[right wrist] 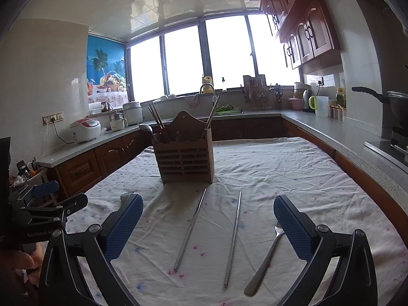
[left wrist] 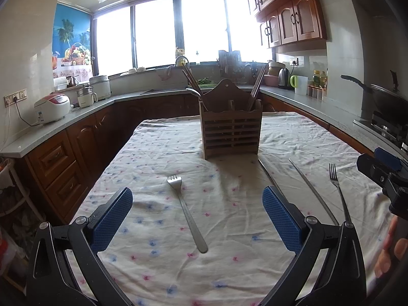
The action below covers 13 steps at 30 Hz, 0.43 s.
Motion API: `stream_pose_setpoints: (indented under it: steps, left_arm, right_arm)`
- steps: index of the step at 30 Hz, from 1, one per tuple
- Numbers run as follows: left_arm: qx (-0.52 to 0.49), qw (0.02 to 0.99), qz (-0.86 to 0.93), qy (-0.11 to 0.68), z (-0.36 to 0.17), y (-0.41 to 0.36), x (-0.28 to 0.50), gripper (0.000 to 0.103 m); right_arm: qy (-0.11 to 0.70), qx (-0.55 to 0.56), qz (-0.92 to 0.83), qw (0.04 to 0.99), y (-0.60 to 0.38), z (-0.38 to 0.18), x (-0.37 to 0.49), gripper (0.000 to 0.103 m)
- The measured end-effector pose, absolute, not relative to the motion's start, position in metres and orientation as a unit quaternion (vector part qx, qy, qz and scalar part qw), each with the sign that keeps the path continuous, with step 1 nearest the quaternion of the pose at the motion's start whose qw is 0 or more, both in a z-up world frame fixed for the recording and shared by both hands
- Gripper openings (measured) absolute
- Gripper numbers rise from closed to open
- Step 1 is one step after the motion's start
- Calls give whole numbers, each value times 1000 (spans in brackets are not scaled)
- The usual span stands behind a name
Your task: Organize utensils
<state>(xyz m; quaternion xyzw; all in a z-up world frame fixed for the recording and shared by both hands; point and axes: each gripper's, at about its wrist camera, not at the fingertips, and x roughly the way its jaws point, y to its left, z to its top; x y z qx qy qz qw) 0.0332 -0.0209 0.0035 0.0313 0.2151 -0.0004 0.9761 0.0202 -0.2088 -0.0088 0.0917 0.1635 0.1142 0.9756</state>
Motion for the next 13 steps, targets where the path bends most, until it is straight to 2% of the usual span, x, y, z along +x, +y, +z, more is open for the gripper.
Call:
stream_pose_setpoints:
  steps: [13]
  left_arm:
    - [29,975,-15,220,6,-29,34,103]
  right_arm:
    - [181,102,119,971,-213,-13,27,103]
